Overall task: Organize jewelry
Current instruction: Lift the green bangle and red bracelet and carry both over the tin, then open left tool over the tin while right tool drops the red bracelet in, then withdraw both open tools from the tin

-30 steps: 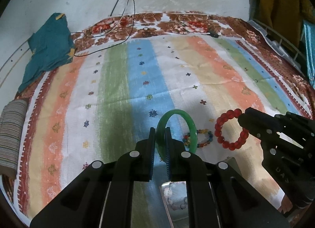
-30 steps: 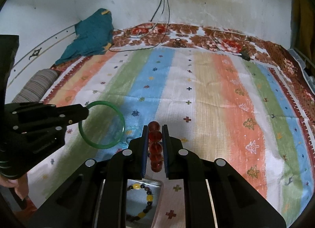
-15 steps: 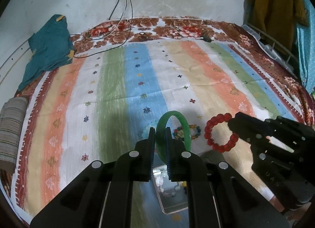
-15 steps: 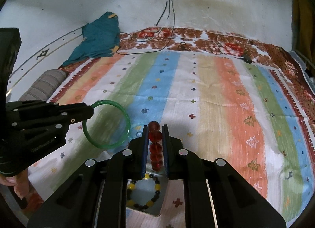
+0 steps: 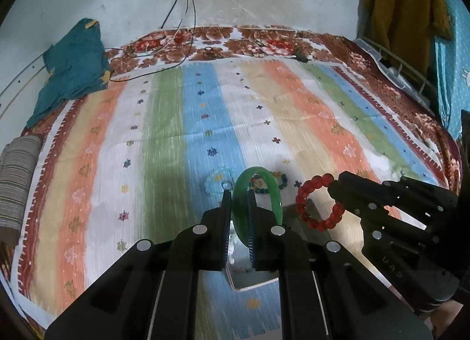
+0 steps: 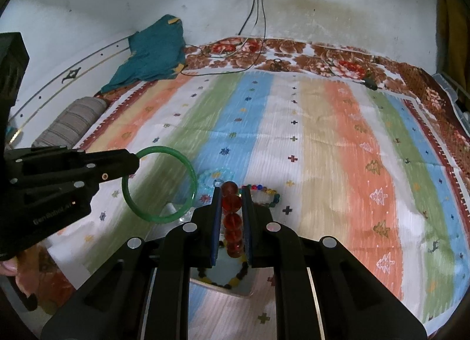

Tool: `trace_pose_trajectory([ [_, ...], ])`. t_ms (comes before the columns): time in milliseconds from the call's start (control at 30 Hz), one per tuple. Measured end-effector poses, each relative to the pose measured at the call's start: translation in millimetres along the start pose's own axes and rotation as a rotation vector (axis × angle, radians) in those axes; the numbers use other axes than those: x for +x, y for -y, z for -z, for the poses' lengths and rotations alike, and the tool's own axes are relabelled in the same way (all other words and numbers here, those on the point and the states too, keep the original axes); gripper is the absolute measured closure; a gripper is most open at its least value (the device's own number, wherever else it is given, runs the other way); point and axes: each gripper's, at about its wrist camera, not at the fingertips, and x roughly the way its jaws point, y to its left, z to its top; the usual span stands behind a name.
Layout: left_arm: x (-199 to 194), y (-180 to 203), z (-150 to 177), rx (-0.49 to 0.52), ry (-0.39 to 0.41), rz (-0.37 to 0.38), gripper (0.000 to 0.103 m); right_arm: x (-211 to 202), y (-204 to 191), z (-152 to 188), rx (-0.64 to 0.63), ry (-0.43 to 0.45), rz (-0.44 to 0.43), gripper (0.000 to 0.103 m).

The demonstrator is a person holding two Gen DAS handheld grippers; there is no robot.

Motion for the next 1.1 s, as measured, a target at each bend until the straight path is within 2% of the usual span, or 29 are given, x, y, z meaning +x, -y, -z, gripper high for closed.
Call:
trace_pose_trajectory([
  [267,-5.3,5.7,12.1,0.018,-0.016,-0.003,0.093,-3.8,-0.9,8.2,0.002,-0.023,-0.008,0.089],
  [400,-4.4,4.4,15.0,-0.022,-0.036,0.042,0.092,-3.2,3.4,8.6,0.015,-0.035,-0.006,0.088],
  [433,-4.4,4.3,15.2,-0.022,-0.034,0.031,0.086,-2.8,4.5,8.0,0.016,-0.035,0.001,0.083],
  [467,-4.8,2.8,14.8,-0.019,-0.028,0.012,0.075,-2.6,7.5,7.3,0.021,-0.033,0.017,0.077],
  [500,-4.6,0.5,14.1,-0.026,-0.025,0.001,0.07,-1.7,10.5,7.3,0.027,-0.032,0.03,0.065],
  [533,-3.9,-3.4,13.2,-0.042,-0.026,-0.004,0.065,-0.6,14.2,7.4,0.036,-0.034,0.04,0.062],
  [600,-2.0,-10.4,11.4,-0.066,-0.032,-0.013,0.064,2.3,20.1,7.5,0.052,-0.046,0.048,0.062],
  [700,0.7,-20.0,8.7,-0.1,-0.034,-0.027,0.057,6.6,28.4,6.3,0.07,-0.056,0.062,0.059],
  [933,13.9,-30.7,5.4,-0.141,-0.061,-0.052,0.045,13.0,33.5,2.9,0.076,-0.064,0.073,0.045],
  [1100,23.4,-35.6,0.8,-0.152,-0.072,-0.074,0.037,21.2,38.1,1.4,0.081,-0.09,0.081,0.04],
])
